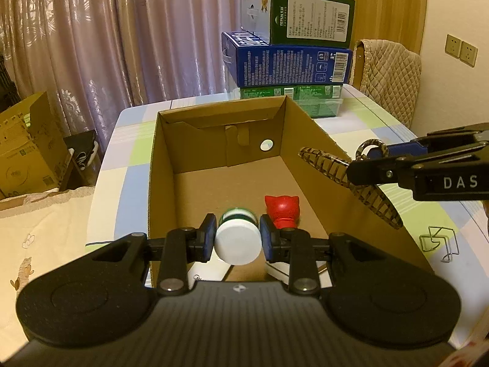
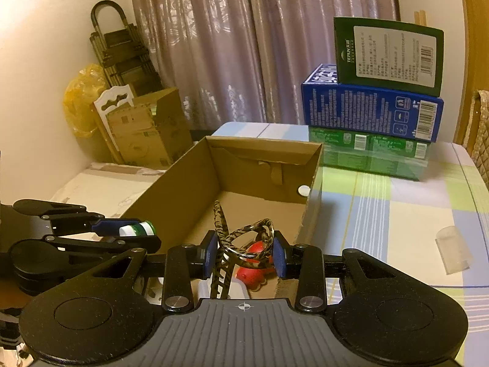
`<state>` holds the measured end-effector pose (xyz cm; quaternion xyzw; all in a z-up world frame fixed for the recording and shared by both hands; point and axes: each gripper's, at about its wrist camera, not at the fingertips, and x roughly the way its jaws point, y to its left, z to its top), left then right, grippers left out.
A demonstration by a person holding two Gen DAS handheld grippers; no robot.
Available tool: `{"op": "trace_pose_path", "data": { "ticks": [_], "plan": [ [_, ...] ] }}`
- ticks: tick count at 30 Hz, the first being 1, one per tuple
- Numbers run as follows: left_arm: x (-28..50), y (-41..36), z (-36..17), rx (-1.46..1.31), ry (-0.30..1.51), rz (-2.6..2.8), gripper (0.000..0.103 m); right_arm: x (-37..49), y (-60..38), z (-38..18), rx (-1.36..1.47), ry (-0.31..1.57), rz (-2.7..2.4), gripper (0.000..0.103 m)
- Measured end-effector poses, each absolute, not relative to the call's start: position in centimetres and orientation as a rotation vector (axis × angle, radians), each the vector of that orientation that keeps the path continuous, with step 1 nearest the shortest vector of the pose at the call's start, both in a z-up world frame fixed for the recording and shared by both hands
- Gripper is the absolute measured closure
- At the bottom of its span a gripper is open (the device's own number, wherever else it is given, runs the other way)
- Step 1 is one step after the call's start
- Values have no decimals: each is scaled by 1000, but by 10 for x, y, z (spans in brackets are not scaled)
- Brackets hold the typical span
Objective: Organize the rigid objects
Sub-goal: 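Open the left gripper to drop the bottle while the right drops the spring into the box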
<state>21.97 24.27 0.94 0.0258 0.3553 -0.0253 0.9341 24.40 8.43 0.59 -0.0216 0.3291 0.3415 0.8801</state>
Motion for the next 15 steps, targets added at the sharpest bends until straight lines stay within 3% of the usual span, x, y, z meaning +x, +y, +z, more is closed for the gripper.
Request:
{"op": "trace_pose_path", "data": {
  "ticks": [15],
  "plan": [
    [218,253,17,28,702,-22,77,244,82,2,-43,696,705,69]
  ]
}}
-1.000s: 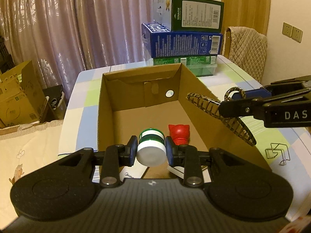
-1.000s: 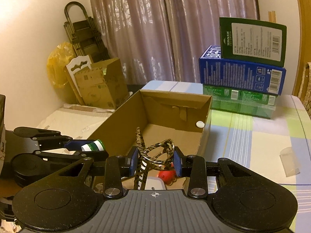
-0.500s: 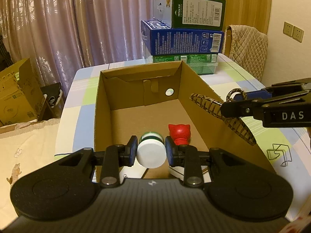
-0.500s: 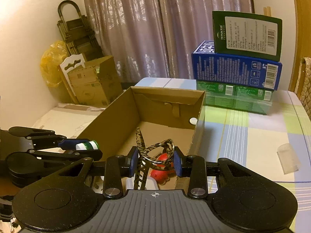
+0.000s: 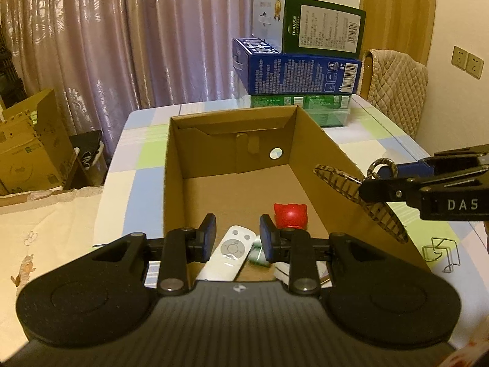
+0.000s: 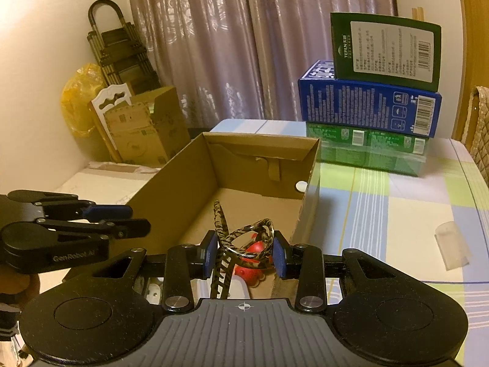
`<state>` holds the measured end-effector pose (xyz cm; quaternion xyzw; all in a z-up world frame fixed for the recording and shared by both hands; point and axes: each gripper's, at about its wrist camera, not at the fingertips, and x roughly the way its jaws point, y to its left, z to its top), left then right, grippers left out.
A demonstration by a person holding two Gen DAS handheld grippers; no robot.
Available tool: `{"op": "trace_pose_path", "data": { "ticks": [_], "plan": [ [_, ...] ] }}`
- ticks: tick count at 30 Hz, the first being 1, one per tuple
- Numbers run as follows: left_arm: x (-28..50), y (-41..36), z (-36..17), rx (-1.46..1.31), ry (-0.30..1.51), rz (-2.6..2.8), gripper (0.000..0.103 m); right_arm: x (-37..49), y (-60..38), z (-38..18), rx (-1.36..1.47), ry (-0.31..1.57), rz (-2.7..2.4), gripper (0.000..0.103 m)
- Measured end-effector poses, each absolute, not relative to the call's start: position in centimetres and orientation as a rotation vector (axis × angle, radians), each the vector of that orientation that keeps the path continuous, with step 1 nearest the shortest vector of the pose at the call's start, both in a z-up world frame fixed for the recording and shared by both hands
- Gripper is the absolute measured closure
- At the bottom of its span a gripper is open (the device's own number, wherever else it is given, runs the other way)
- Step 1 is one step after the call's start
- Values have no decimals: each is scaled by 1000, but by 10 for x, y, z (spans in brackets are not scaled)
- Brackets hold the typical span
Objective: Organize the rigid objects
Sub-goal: 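Open the left gripper to drop the bottle while the right drops the spring into the box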
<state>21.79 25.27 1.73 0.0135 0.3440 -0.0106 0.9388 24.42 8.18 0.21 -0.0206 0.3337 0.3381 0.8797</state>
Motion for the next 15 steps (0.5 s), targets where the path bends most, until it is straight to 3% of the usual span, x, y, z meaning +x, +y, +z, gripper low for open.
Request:
{"op": "trace_pose_path", "data": {
  "ticks": [15],
  "plan": [
    [210,253,20,19,683,-24,77,246,88,-3,-63,694,690,69]
  ]
}}
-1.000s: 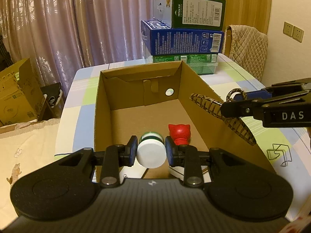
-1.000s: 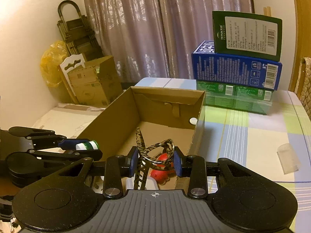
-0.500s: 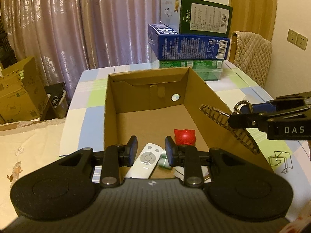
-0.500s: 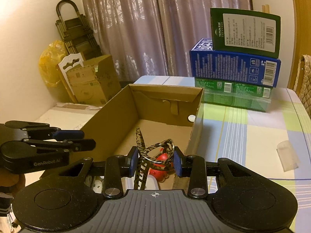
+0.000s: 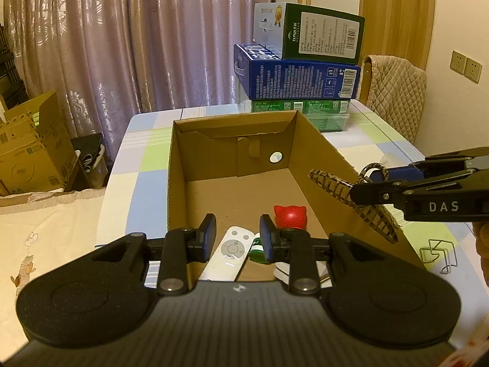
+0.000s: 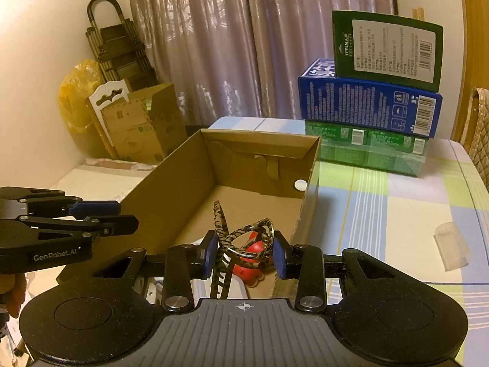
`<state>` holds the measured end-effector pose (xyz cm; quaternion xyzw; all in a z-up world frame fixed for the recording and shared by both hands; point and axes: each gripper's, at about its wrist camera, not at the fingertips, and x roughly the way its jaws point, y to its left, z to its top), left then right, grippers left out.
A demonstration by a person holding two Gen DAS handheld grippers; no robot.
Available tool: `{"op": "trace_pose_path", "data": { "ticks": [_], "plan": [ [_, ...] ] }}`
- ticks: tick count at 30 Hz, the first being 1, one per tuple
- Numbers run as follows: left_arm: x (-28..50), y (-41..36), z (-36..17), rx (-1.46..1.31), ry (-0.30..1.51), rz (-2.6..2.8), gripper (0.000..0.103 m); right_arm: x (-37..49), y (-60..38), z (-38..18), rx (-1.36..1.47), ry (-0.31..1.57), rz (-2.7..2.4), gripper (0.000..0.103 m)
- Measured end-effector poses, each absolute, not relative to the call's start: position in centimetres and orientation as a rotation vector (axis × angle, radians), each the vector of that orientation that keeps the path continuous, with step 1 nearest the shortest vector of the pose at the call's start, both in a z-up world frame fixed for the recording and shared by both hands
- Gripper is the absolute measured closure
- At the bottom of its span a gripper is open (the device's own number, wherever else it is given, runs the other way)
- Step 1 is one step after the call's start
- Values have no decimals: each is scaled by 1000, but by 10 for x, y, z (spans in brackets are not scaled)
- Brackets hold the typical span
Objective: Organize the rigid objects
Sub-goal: 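Open the left gripper to drop the bottle while the right drops the spring into the box, then move both empty grippers back toward the wire stand and plastic cup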
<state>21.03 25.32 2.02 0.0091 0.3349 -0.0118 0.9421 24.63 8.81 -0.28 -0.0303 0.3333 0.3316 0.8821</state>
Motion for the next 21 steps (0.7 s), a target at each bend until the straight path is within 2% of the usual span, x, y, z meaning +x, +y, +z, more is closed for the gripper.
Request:
{"op": "trace_pose_path", "data": {
  "ticks": [8,21],
  "plan": [
    [203,254,22,3,673,-2,72,243,83,8,-35,632,693,66],
    [168,228,44,-44,642,-24,69,198,33,42,17,581,662,54]
  ]
}}
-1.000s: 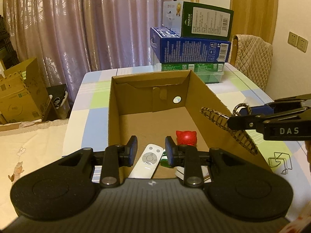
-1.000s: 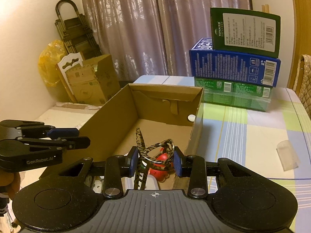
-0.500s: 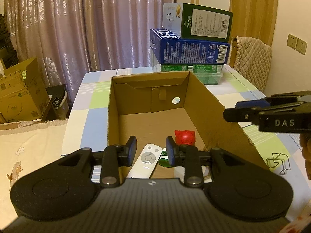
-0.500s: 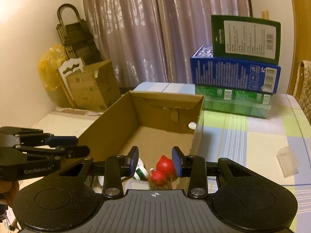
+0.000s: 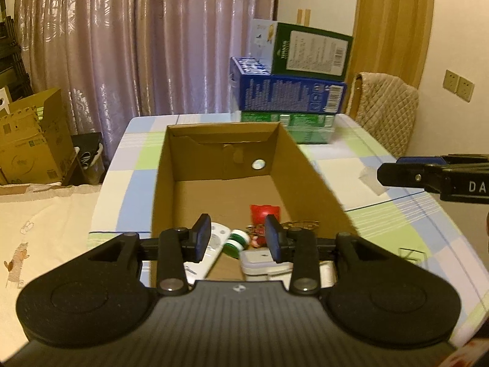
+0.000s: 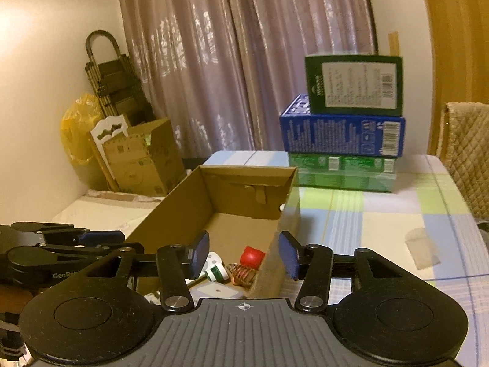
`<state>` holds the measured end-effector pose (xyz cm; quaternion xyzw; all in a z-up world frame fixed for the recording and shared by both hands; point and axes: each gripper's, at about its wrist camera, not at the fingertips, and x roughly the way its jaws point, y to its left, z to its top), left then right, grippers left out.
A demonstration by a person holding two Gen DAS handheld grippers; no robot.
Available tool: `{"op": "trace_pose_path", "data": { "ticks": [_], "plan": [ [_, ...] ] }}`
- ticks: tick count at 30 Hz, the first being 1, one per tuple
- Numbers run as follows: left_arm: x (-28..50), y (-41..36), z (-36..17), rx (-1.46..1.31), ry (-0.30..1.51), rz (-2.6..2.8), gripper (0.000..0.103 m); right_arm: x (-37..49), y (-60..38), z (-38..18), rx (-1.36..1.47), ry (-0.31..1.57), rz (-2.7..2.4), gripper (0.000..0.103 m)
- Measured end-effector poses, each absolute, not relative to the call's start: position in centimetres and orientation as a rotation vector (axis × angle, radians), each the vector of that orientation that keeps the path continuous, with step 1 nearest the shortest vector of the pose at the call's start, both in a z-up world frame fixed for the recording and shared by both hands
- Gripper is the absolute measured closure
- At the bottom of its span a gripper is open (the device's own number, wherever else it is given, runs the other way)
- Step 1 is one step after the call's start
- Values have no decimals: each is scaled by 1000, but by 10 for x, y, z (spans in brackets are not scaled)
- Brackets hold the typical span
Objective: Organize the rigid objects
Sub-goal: 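Move both empty grippers back toward the wire stand and plastic cup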
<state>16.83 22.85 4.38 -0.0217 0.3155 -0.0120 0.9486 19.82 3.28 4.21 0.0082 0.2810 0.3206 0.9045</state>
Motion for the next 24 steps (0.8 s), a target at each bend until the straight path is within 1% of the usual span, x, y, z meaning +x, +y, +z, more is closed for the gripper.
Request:
{"op": "trace_pose_path", "data": {
  "ticks": [5,7,11,18,21,23,24],
  "plan": [
    [150,211,55,-45,635,-37,66,175,8,52,31,569,641,50],
    [144,204,59,-49,635,-47,63,167,-4,57,42,563,632,49],
    [132,188,68,-34,621,-61,59,153,-27,63,48,554,607,46],
    [119,164,78,-48,607,-92,53,134,-78,64,64,549,531,36],
    [114,154,81,-60,596,-106,44,125,-102,58,73,554,482,32],
    [110,145,82,-63,586,-120,42,119,-119,52,83,567,453,31],
    [108,140,82,-63,582,-127,40,116,-127,49,87,572,439,31]
  ]
}}
